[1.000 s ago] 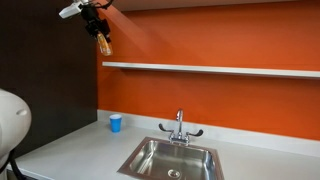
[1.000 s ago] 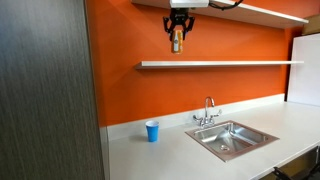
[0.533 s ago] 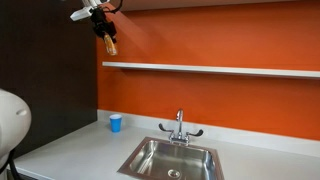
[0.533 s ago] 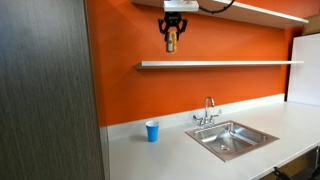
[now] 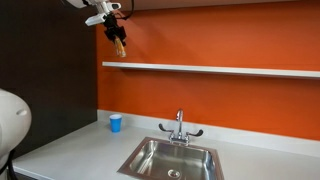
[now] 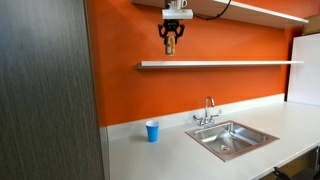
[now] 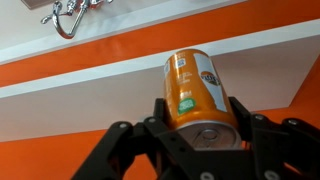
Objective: Put the orange can on the bottom shelf
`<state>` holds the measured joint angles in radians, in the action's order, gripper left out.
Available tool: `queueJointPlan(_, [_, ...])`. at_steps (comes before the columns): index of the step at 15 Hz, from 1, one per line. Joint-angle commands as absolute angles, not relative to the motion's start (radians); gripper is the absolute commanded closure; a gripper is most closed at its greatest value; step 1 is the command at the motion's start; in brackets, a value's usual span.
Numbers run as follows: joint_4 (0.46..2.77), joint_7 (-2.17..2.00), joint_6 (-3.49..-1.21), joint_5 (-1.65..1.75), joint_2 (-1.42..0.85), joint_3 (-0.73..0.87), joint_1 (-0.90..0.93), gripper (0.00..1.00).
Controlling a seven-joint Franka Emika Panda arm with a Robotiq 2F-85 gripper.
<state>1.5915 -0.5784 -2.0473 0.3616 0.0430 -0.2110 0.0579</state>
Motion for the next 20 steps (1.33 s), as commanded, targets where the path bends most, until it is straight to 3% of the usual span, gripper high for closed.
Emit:
queueJointPlan(1, [1.451,-0.574,-2.018,0.389,-0.061,-0.181,0.082,0.62])
queueJointPlan(12, [1.265,-0.568,-1.983,0.362,-0.235,-0.089,0.151,0.62])
queueJointPlan(20, [1.140,-0.571,-1.834,0.344,-0.304,-0.080,0.158,0.62])
